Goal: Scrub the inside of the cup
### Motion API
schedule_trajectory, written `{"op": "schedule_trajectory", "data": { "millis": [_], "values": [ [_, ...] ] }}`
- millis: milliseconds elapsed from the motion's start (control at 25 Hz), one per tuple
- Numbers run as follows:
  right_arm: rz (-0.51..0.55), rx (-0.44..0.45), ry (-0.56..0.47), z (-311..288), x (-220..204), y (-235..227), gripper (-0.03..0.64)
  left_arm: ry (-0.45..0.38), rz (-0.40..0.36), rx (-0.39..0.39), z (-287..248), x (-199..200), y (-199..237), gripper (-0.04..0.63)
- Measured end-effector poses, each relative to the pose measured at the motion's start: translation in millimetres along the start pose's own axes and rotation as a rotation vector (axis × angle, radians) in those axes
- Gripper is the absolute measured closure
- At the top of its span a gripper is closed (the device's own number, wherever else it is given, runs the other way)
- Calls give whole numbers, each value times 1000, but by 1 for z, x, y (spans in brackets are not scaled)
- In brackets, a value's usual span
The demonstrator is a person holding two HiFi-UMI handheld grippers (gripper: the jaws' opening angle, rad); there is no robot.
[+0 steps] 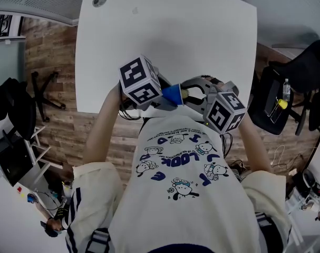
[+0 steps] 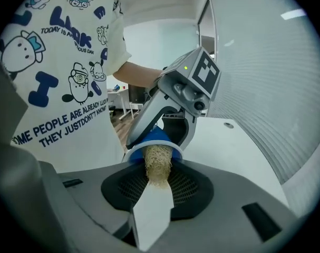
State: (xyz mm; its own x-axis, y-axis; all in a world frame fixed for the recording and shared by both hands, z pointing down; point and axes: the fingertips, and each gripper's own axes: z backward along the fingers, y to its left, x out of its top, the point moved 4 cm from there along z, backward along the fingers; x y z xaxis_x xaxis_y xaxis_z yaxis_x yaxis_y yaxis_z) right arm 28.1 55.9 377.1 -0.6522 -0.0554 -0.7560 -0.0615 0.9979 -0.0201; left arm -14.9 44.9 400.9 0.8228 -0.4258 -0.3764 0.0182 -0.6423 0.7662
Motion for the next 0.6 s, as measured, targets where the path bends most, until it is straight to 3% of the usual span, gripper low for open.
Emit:
{"op": "schedule_trajectory", "data": {
  "millis": [280, 600],
  "values": [
    [-135, 57, -38, 0, 0, -1, 505, 17, -68, 56, 1, 2, -3, 295],
    [-427, 166, -99, -2, -10, -3, 505, 57, -133, 119, -2, 4, -3, 295]
  ]
}}
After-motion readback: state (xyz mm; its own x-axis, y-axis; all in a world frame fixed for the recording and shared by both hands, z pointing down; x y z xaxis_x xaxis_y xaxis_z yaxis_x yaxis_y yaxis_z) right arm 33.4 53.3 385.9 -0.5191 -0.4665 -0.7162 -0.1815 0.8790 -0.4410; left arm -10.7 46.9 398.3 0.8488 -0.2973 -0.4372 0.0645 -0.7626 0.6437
